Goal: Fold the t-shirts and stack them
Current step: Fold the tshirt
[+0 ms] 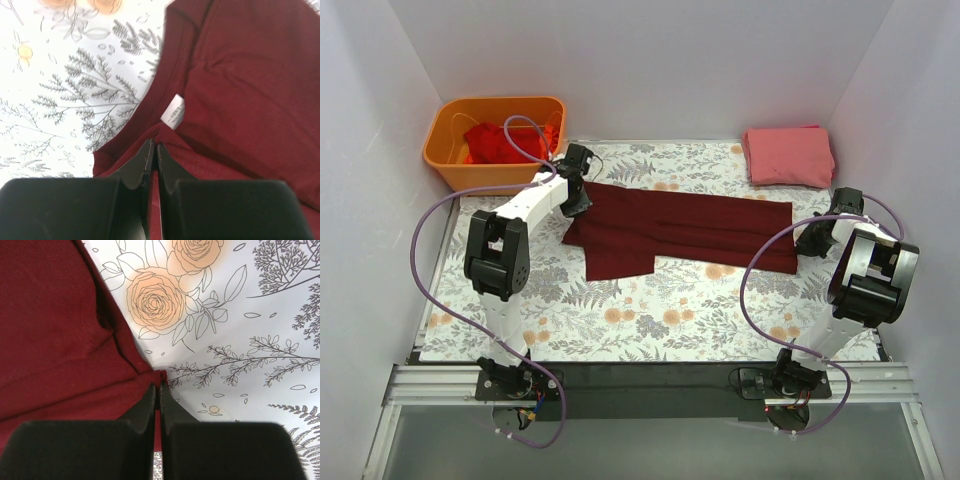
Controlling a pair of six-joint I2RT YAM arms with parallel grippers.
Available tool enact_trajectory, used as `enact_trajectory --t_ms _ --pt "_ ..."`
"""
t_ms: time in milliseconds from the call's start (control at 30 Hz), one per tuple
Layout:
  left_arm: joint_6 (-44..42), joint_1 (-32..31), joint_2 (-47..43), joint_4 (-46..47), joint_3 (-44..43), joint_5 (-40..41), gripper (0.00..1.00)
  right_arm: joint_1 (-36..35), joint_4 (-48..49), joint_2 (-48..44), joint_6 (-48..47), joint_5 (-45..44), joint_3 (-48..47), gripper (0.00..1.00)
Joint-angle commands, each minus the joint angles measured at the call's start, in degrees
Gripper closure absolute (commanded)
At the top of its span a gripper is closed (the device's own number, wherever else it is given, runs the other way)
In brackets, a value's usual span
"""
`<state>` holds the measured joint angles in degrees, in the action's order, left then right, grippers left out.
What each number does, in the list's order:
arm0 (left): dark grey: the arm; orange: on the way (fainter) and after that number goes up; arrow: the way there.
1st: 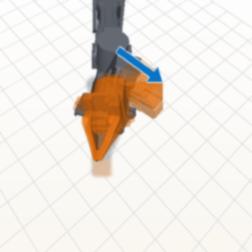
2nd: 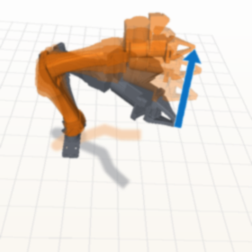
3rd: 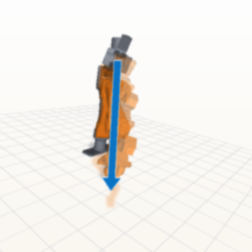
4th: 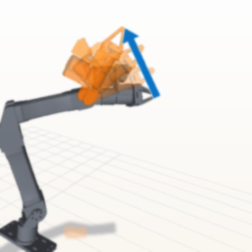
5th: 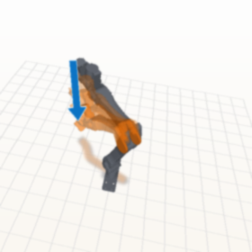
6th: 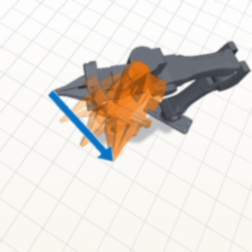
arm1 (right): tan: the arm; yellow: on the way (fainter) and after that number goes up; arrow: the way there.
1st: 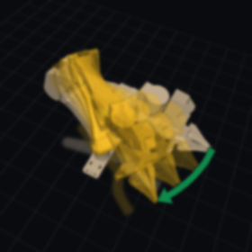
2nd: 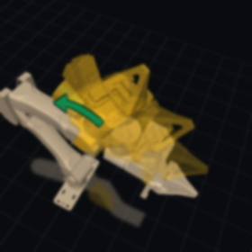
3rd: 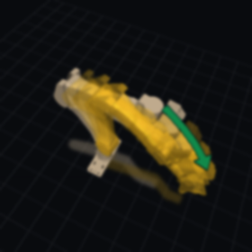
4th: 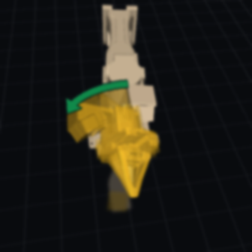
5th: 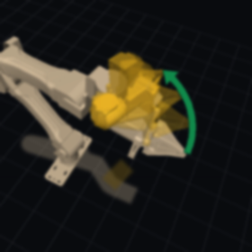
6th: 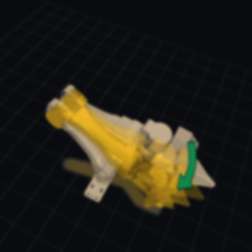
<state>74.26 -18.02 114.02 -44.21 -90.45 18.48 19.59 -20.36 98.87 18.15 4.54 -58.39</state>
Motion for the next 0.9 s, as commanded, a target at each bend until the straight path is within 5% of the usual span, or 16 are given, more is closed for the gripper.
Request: enact_trajectory --t_ms 0,867 --pt "-1.8 0.3 -0.8 1.1 -2.6 6.2 1.0 0.4 2.2 1.4 -0.8 -6.6 0.4 0.98" --pt "4.1 0.4 5.3 -2.8 -1.4 12.3 1.0 0.4 5.2 -2.9 1.4 0.5 -0.1 0.98"
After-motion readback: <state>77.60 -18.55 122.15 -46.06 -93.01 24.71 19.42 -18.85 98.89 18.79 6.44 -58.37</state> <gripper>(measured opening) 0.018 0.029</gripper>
